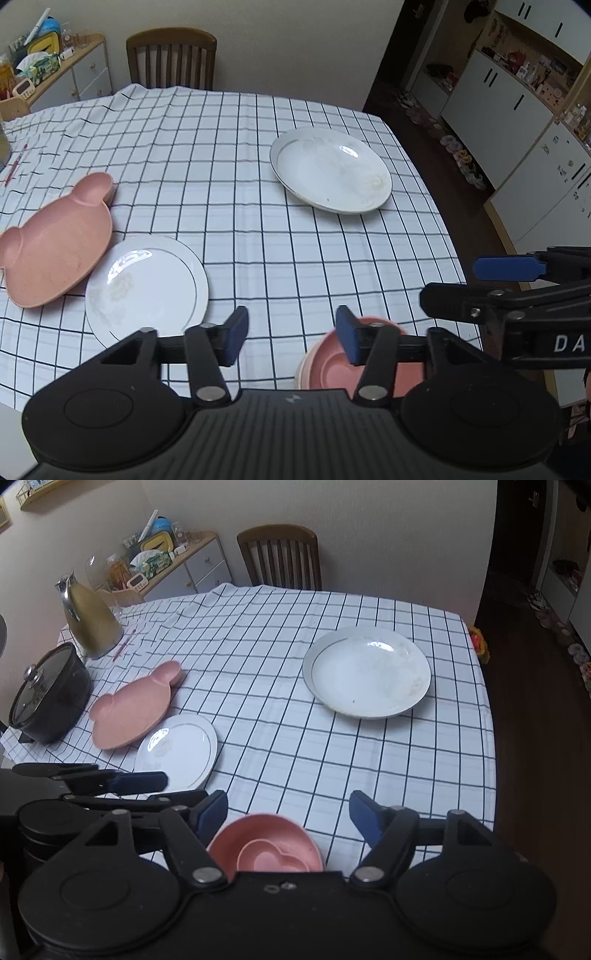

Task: Organize plates and bowls
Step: 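Move both grippers to the rim of the large white plate, then lift the white plate and carry it toward the other white plate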

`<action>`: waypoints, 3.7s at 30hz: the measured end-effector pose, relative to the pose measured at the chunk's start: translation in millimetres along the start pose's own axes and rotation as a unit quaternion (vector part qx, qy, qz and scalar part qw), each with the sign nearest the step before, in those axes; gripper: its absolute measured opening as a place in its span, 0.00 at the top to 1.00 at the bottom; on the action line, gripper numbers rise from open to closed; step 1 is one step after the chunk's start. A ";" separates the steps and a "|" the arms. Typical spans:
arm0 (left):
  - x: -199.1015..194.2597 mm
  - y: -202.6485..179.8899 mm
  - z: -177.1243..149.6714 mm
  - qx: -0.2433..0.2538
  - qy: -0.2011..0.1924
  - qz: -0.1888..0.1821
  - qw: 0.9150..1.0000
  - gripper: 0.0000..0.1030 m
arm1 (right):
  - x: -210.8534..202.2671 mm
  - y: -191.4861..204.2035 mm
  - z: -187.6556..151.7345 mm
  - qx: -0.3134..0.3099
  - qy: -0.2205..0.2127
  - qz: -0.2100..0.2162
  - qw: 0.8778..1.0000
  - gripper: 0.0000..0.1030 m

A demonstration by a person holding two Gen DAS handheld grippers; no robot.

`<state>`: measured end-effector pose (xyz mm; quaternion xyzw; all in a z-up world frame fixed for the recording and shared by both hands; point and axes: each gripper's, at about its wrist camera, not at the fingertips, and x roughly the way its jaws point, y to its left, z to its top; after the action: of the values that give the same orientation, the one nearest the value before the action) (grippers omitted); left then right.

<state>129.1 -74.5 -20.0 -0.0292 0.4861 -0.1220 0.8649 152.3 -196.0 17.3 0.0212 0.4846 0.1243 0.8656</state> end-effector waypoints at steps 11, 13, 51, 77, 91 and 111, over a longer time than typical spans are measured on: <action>-1.7 -3.4 13.4 0.016 -0.040 0.027 0.999 0.23 | -7.7 -29.7 10.2 -0.027 -0.019 -0.006 0.999 0.12; 0.2 -5.0 18.8 0.017 -0.048 0.028 0.998 0.22 | -6.5 -38.1 13.6 -0.018 -0.025 -0.003 1.000 0.06; 207.4 -0.1 155.2 -0.046 -0.015 0.115 0.992 0.22 | 183.2 -185.8 121.2 0.033 0.036 -0.021 0.999 0.23; 243.8 4.3 161.0 -0.056 0.034 0.072 0.995 0.87 | 215.4 -203.3 128.5 0.068 0.060 -0.001 0.996 0.89; 222.8 8.8 136.2 -0.049 0.034 0.058 0.997 0.88 | 201.1 -197.0 107.5 0.069 0.080 0.016 0.994 0.90; 168.2 11.4 58.7 -0.042 0.060 0.062 0.995 0.88 | 154.6 -154.7 35.6 0.042 0.105 0.044 0.993 0.90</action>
<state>264.8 -107.8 -131.3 -0.0283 0.5430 -0.0491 0.8378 289.7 -306.3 -117.1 0.0652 0.5761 0.1432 0.8021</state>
